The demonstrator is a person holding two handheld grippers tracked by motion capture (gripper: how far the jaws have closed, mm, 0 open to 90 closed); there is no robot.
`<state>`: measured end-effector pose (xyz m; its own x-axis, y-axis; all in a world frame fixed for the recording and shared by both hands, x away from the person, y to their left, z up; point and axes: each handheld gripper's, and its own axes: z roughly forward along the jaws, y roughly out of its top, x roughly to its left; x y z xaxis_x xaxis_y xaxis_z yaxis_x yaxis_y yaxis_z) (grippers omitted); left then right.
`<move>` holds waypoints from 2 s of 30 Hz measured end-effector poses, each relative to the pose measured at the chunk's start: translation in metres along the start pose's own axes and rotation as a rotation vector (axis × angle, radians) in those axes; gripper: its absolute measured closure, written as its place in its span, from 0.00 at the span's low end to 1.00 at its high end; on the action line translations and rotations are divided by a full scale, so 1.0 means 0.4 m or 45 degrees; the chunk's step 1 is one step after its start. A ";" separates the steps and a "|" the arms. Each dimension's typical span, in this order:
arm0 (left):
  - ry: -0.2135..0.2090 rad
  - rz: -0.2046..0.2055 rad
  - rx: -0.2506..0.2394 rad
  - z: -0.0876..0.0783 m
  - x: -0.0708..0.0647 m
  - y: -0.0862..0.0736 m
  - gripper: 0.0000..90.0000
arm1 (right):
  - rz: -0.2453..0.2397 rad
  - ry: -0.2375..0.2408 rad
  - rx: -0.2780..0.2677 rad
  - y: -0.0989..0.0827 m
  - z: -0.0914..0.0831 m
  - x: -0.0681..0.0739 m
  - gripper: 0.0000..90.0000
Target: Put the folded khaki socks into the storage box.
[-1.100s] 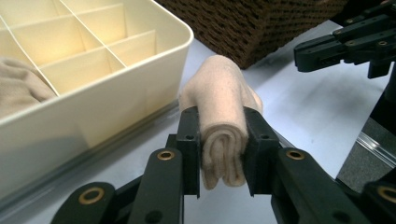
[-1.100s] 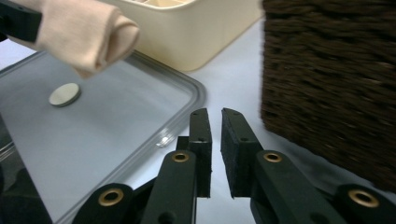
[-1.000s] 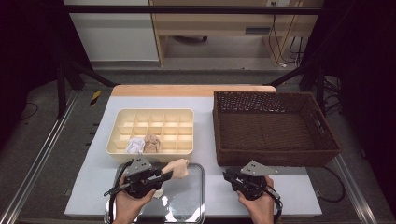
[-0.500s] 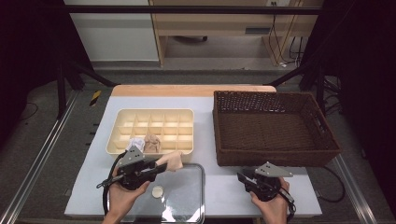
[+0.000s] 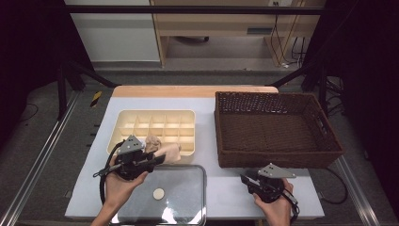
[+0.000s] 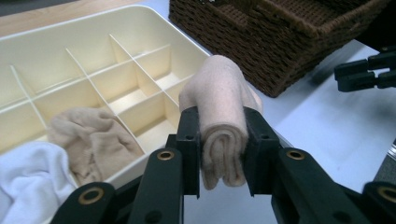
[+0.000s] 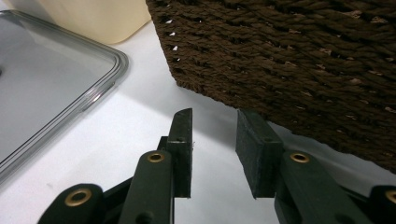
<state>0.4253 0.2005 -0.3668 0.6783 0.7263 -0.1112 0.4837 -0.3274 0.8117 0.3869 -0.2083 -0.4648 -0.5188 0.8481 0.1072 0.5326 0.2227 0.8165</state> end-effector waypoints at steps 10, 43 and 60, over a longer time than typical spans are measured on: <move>0.073 -0.065 0.034 0.011 0.063 0.025 0.78 | 0.000 0.017 0.018 -0.005 0.005 0.000 0.75; 0.076 -0.063 0.376 0.164 0.109 0.047 0.79 | 0.023 0.054 0.063 -0.011 0.022 -0.008 0.74; 0.156 -0.013 0.449 0.204 0.091 0.046 0.78 | 0.011 0.068 0.084 -0.012 0.035 0.002 0.73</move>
<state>0.5040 0.1716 -0.4026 0.6116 0.7905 -0.0314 0.6653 -0.4924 0.5611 0.3933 -0.2022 -0.4767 -0.5481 0.8236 0.1460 0.5793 0.2479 0.7765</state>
